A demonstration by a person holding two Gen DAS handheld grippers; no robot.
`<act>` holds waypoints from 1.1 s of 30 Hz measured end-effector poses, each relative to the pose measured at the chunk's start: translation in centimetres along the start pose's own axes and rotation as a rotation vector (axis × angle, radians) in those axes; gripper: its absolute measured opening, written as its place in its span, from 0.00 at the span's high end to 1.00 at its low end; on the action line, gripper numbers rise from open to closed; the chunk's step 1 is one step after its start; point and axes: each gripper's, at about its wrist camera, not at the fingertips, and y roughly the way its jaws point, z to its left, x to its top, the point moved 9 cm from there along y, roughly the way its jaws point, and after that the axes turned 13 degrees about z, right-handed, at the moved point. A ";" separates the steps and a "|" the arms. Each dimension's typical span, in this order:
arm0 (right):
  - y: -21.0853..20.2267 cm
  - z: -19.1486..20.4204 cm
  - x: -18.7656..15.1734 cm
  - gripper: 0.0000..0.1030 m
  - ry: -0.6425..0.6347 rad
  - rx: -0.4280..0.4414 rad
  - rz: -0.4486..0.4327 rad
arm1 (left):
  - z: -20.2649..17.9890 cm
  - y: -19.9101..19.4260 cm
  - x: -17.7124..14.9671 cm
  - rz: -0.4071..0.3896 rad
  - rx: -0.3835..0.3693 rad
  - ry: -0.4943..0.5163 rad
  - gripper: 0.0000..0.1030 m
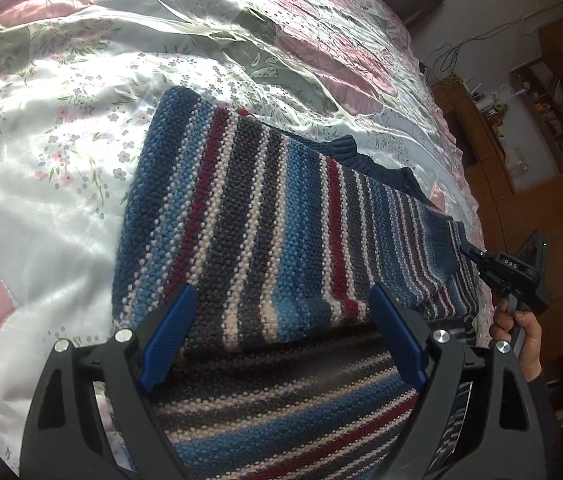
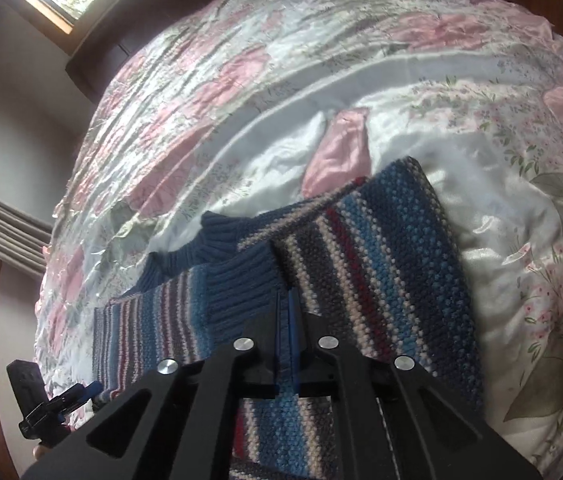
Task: Fold small clothes
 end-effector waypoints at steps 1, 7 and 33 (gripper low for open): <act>0.1 0.7 -0.3 0.90 -0.016 0.015 0.010 | -0.2 -0.1 0.0 -0.003 0.003 0.008 0.14; 3.7 -0.5 -2.4 1.00 0.005 -0.054 0.121 | -0.3 0.2 -0.4 0.015 0.028 0.007 0.14; -9.9 -0.3 -34.6 0.35 -0.222 -0.090 0.053 | -11.7 -10.7 -27.3 -0.177 0.541 0.322 0.13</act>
